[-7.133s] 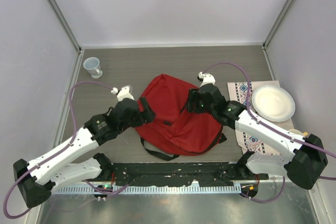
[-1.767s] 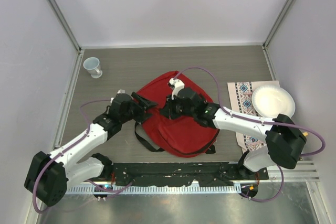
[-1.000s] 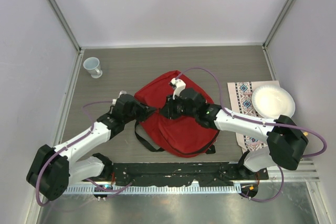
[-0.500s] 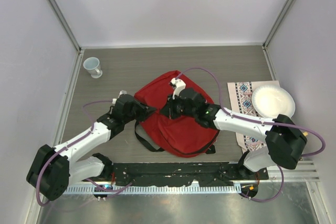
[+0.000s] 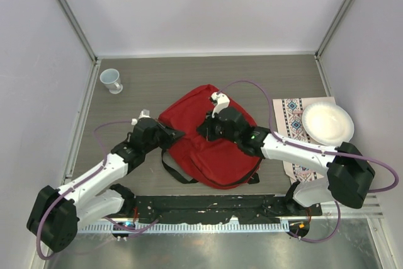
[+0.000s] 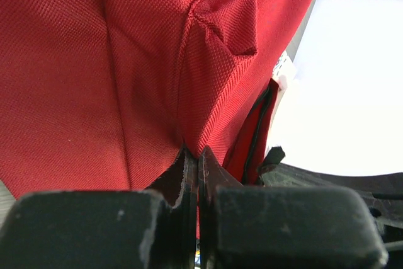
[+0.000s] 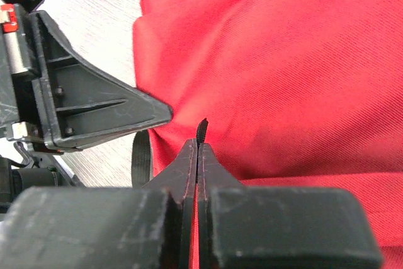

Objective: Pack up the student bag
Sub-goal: Zip the student bag at the center of the board.

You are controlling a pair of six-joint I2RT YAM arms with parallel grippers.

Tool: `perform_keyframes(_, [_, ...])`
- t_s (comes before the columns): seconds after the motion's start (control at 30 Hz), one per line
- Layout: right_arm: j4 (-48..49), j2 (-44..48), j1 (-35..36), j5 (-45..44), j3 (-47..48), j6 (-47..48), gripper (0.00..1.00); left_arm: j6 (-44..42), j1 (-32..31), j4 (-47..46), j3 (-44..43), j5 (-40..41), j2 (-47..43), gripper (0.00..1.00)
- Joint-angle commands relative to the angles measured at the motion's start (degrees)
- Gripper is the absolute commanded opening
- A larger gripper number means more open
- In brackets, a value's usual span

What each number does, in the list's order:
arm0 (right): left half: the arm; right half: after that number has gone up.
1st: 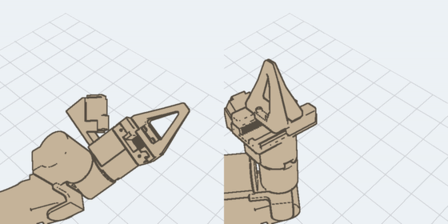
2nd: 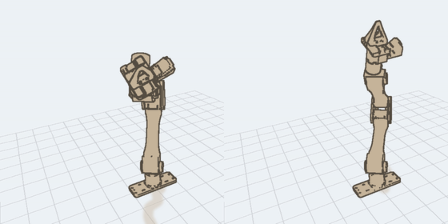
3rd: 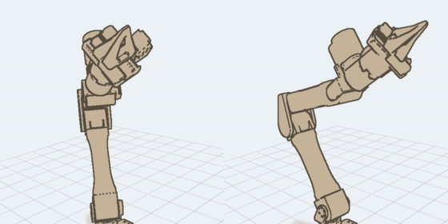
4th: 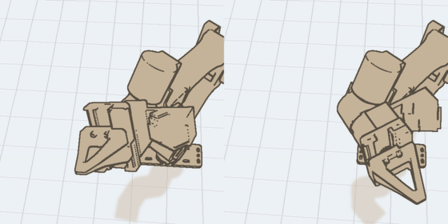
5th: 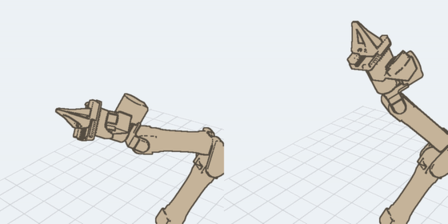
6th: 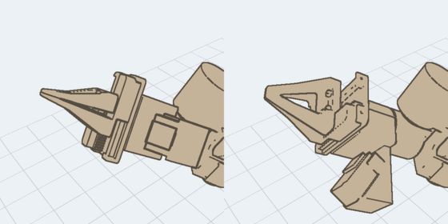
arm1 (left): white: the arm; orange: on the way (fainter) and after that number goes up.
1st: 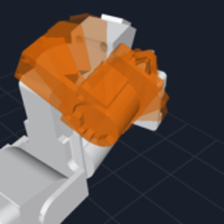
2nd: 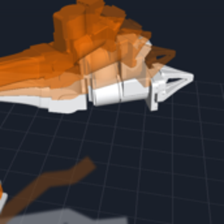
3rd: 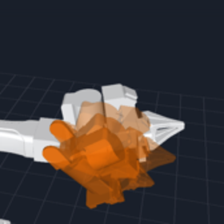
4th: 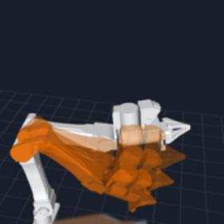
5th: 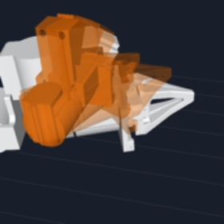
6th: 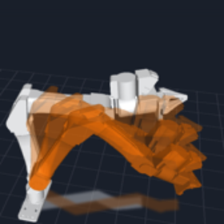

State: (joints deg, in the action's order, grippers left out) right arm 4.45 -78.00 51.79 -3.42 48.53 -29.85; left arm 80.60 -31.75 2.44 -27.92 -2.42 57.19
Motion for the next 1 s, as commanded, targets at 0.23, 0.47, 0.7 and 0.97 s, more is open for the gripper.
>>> perform_keyframes(0.23, [-0.1,2.8,-0.1,-8.4,-1.5,-0.2,0.01,-8.0,4.9,6.1,2.1,-3.1,-7.5,0.00])
perform_keyframes(0.47, [0.6,2.4,-0.5,-8.2,-1.3,0.0,0.01,-12.8,10.2,1.3,0.6,-16.3,-3.2,0.00])
perform_keyframes(0.7, [-1.4,1.9,-1.6,-11.8,0.1,0.8,0.01,-19.9,19.6,1.1,-2.5,-29.3,1.3,0.00])
perform_keyframes(0.97, [-0.4,1.2,-3.2,-8.7,-0.6,0.6,0.01,-24.4,28.2,2.8,-4.7,-41.5,4.8,0.00])
